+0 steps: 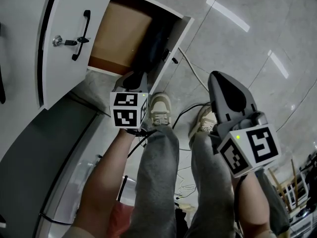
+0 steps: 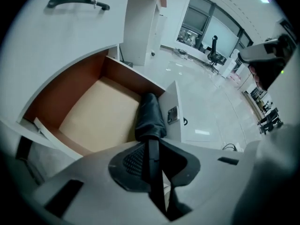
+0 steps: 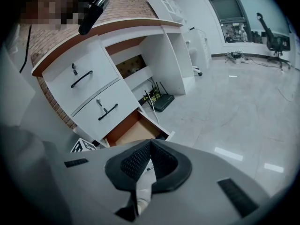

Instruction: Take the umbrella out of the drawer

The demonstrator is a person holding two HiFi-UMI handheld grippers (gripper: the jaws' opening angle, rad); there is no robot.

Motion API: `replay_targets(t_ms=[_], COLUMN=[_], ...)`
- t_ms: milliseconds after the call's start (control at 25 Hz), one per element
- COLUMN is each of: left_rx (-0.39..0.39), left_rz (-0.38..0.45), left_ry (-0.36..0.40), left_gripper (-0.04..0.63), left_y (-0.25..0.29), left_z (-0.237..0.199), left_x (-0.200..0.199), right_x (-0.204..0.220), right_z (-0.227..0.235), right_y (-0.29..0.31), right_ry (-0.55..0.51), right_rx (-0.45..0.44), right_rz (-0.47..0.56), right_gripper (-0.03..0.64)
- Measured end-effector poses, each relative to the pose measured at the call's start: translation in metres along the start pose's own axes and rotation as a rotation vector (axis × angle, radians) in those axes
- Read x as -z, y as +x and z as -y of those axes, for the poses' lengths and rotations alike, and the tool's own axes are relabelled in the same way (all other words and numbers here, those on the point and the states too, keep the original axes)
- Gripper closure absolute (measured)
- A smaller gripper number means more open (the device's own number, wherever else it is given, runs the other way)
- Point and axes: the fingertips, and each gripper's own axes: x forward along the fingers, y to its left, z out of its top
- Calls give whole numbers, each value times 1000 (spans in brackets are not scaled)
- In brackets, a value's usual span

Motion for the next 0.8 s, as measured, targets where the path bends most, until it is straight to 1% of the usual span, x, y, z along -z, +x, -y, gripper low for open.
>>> replay_targets(t_ms=[120,240,480,640,800], left_rx=[8,8,7,5,17], left_rz=[25,63,56,74,73], left_ry=[-17,3,-25,-45,-25], left_gripper=[546,549,551,551,551], left_y=[-10,-25,-56,-94,-141], left_z=[1,4,5,9,24], left_x=[-13,-32,-51,-61,-69], right_x=[-5,-12,-37,-60,-84], right_z=[-7,-16,-27,-37,-49], right_y=[-5,-13,-38,-62,-95], right_ry=[-7,-20,-41,-64,-73], right_rx=[-5,-15,-14,-9,4], right_rz=[5,13,37,62,74], right_gripper=[609,609,610,611,610])
